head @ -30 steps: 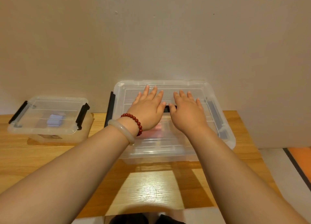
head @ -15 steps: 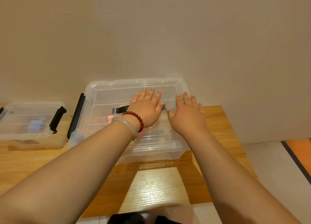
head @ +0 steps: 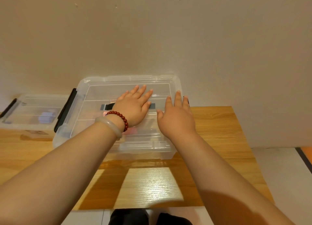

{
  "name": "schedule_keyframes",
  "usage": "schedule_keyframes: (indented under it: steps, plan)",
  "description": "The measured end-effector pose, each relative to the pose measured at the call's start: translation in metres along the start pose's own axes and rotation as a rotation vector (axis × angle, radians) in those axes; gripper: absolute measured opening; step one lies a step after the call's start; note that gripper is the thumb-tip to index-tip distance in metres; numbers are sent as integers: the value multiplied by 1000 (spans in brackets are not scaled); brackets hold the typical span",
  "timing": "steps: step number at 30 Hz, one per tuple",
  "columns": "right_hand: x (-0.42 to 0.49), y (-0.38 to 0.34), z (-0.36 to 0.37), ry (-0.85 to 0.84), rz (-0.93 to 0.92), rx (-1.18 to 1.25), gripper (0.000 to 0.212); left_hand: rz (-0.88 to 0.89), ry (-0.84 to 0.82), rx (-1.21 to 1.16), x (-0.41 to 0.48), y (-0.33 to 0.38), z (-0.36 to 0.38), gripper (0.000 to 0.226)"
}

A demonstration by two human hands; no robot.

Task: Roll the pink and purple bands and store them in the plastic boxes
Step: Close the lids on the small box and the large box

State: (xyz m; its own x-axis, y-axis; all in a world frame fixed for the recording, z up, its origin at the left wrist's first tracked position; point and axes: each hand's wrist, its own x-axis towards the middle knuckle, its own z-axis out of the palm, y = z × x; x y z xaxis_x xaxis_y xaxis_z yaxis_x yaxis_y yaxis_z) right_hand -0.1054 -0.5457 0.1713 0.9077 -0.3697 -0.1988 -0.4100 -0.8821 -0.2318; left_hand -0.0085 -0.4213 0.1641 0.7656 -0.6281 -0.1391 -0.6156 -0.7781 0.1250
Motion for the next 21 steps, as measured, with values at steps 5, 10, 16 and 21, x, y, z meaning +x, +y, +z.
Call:
schedule_keyframes:
  steps: [5, 10, 16, 21]
  plan:
    - [-3, -10, 1, 12, -22, 49, 62, -6, -3, 0, -7, -17, -3, 51]
    - [1, 7, 0, 29, 93, 136, 69, -44, -5, 21, -6, -10, -9, 52]
    - [11, 16, 0, -49, 149, 242, 75, 37, 8, -41, 16, 23, -7, 52]
    - [22, 23, 2, -105, 183, 374, 82, 14, 7, -2, 20, 24, 2, 53]
